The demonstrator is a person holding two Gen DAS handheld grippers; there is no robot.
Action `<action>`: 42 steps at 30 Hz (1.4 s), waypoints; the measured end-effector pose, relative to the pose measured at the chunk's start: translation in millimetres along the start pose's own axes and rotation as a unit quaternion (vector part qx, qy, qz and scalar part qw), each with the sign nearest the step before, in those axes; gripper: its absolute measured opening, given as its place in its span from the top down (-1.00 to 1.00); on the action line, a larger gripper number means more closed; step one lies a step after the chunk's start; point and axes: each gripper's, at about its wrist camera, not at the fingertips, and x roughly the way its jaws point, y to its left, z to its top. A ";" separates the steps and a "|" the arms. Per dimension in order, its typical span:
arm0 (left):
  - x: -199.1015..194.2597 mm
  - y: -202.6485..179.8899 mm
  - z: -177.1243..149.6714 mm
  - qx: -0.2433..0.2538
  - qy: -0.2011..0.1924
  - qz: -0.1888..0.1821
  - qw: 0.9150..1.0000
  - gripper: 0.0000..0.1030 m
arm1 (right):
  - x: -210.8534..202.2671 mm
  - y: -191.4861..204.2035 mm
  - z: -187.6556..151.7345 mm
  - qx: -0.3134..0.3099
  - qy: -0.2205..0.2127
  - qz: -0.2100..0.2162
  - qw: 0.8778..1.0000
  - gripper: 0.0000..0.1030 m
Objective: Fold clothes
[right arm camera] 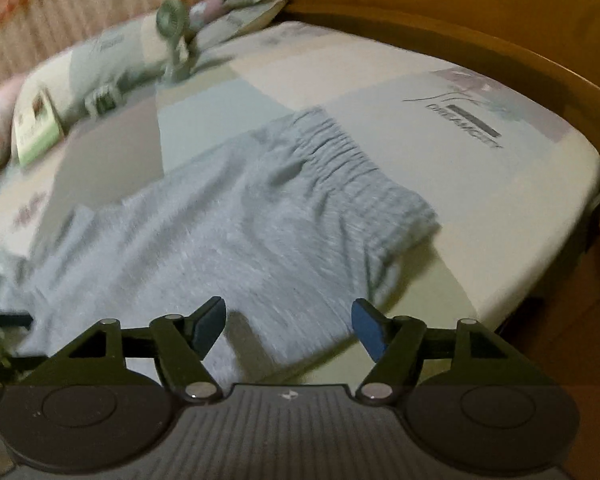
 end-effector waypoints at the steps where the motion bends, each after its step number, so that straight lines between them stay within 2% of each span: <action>1: -3.1 -0.6 -1.1 0.000 -0.002 0.002 1.000 -0.23 | -3.7 -1.6 1.3 0.005 -0.007 0.000 1.000 -0.44; 7: -12.6 -11.2 -1.3 0.009 -0.022 0.010 1.000 -0.24 | -16.7 -13.8 8.1 0.042 -0.048 0.002 0.998 -0.44; 11: -26.6 -22.0 -4.5 0.036 -0.054 0.011 0.998 -0.15 | -4.2 -32.7 6.6 0.094 -0.053 0.016 0.994 -0.25; 15: -43.8 -31.6 -15.6 0.137 -0.067 0.000 0.988 -0.11 | 2.9 -50.5 1.9 0.145 -0.052 0.056 0.987 -0.24; 18: -49.5 -41.2 -27.9 0.236 -0.053 0.020 0.970 -0.11 | 1.7 -55.2 0.6 0.161 -0.053 0.077 0.982 -0.24; 22: -48.9 -55.2 -43.7 0.354 -0.030 0.045 0.934 -0.12 | 0.2 -53.0 -3.5 0.167 -0.054 0.093 0.980 -0.24; 26: -37.0 -77.8 -48.8 0.430 -0.029 0.055 0.901 0.09 | -2.9 -50.8 -10.1 0.176 -0.056 0.111 0.977 -0.24; 28: -32.3 -90.0 -46.7 0.451 -0.033 0.043 0.891 0.09 | -6.9 -52.0 -13.9 0.183 -0.058 0.117 0.975 -0.24; 32: -30.1 -109.3 -39.3 0.465 -0.046 0.011 0.884 0.03 | -20.8 -55.9 -21.7 0.187 -0.066 0.118 0.973 -0.24; 34: -23.0 -115.9 -36.6 0.471 -0.046 0.016 0.881 0.18 | -26.7 -58.6 -25.5 0.190 -0.070 0.117 0.972 -0.24; 35: -18.6 -117.9 -35.5 0.473 -0.044 0.022 0.880 0.44 | -29.1 -59.8 -27.3 0.192 -0.072 0.119 0.972 -0.24; 36: -14.0 -117.6 -33.8 0.472 -0.039 0.026 0.880 0.55 | -30.8 -60.8 -28.8 0.194 -0.073 0.122 0.971 -0.24; 39: -5.2 -115.4 -29.2 0.456 -0.025 0.020 0.889 0.71 | -33.5 -63.0 -32.5 0.203 -0.074 0.139 0.967 -0.24; 40: -4.2 -115.3 -29.4 0.454 -0.025 0.016 0.890 0.89 | -32.9 -63.6 -33.1 0.208 -0.073 0.147 0.964 -0.24; 42: -6.1 -114.0 -29.2 0.443 -0.032 0.017 0.896 0.94 | -30.1 -64.9 -33.6 0.220 -0.068 0.166 0.959 -0.25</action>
